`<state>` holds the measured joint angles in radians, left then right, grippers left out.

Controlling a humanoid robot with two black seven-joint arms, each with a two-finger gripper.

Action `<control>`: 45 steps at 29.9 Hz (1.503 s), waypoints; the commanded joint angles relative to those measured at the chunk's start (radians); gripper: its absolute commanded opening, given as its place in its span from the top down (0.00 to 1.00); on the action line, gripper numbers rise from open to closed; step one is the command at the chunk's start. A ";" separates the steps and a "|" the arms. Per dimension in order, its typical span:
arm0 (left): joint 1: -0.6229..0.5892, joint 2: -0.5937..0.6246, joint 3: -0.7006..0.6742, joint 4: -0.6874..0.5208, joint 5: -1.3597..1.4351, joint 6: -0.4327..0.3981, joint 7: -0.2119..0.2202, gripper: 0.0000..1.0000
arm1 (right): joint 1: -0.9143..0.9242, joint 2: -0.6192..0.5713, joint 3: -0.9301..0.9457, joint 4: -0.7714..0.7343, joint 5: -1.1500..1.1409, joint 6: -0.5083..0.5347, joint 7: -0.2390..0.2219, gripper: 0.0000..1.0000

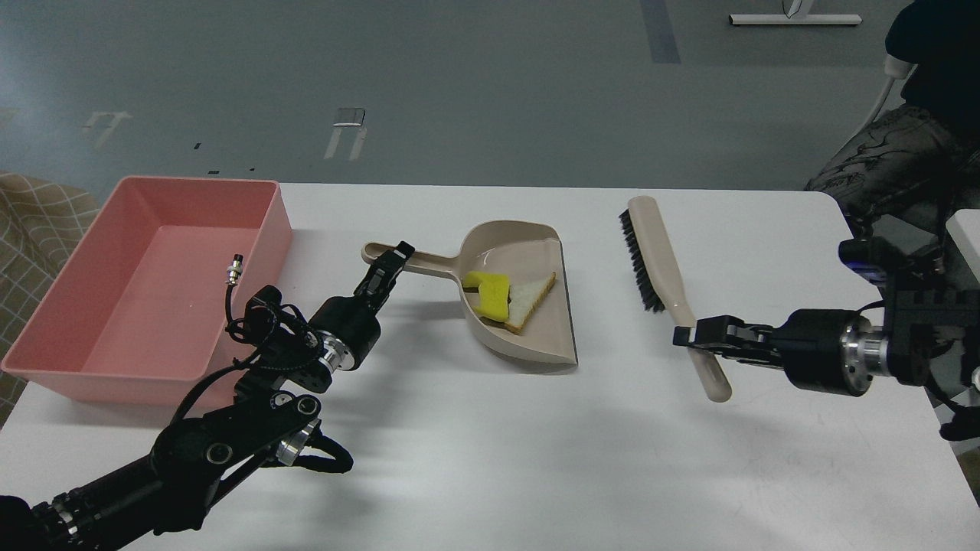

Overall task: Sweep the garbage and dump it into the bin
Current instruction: 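Lift the dustpan with the left gripper over the pink bin, then tilt the dustpan with the left gripper to dump debris into the bin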

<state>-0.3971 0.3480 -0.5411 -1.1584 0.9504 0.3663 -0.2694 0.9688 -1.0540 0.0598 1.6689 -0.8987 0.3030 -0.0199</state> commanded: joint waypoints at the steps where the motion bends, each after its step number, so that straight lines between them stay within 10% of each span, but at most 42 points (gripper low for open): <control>1: -0.011 0.006 -0.016 -0.024 -0.087 -0.006 -0.002 1.00 | -0.080 -0.107 0.002 0.002 0.000 -0.036 0.024 1.00; 11: -0.034 0.132 -0.106 -0.167 -0.208 -0.013 0.013 1.00 | -0.286 -0.132 -0.005 0.000 0.000 -0.214 0.067 1.00; 27: 0.113 0.799 -0.341 -0.391 -0.510 -0.171 -0.020 1.00 | -0.295 -0.106 0.014 0.003 -0.005 -0.237 0.069 1.00; 35: 0.265 1.040 -0.333 -0.311 -0.667 -0.273 -0.200 1.00 | -0.295 -0.106 0.012 0.011 -0.005 -0.246 0.078 1.00; 45: 0.317 1.031 -0.312 -0.014 -0.644 -0.369 -0.219 1.00 | -0.295 -0.106 0.015 0.028 -0.005 -0.248 0.078 1.00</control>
<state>-0.0838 1.3865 -0.8667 -1.2537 0.2945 0.0193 -0.4883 0.6733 -1.1597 0.0733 1.6927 -0.9035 0.0554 0.0584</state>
